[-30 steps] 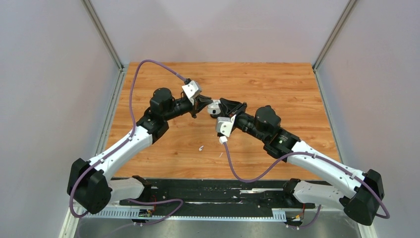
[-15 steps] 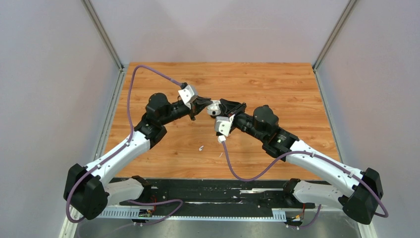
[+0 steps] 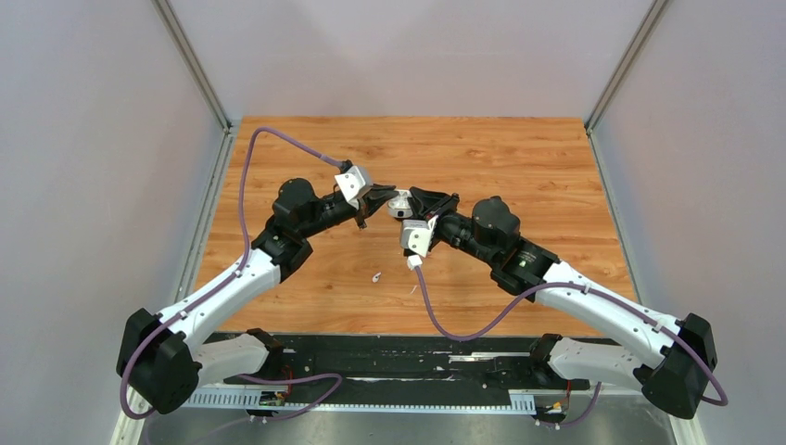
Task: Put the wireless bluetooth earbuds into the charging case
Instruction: Place the earbud in the charging case.
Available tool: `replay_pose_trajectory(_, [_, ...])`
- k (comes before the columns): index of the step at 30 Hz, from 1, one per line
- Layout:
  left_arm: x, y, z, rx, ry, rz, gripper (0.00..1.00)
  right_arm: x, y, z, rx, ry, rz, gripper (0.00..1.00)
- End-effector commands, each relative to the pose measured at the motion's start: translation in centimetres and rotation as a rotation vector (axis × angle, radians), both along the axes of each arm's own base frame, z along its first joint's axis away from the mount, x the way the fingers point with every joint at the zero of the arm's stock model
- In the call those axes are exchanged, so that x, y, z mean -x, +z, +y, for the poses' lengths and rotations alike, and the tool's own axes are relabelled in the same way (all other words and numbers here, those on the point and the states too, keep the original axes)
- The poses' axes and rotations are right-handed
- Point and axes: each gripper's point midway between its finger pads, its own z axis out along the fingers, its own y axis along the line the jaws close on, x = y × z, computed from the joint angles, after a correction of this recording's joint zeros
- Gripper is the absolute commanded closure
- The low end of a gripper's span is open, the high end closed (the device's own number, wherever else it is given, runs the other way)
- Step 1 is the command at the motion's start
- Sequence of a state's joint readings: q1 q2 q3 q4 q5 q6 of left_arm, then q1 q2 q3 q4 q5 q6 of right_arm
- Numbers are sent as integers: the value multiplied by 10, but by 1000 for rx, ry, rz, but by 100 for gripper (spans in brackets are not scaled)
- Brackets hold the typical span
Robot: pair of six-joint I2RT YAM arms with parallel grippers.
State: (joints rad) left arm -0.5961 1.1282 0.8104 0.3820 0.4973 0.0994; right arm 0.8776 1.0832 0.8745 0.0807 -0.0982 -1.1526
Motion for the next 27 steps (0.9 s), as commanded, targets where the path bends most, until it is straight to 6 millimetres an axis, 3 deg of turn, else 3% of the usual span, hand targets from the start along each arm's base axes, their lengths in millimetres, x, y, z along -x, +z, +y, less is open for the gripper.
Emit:
replay_pose_trajectory(1, [0,27,5,40,30,-93,100,6,12,2,-15,16,15,100])
replay_pose_trajectory(14, [-6,26,3,19,38,-108,100,15,17,5,-27,60,36,100])
replay_pose_trajectory(27, [-10,26,2,20,47,-102,100,17,7,3,28,61,57,100])
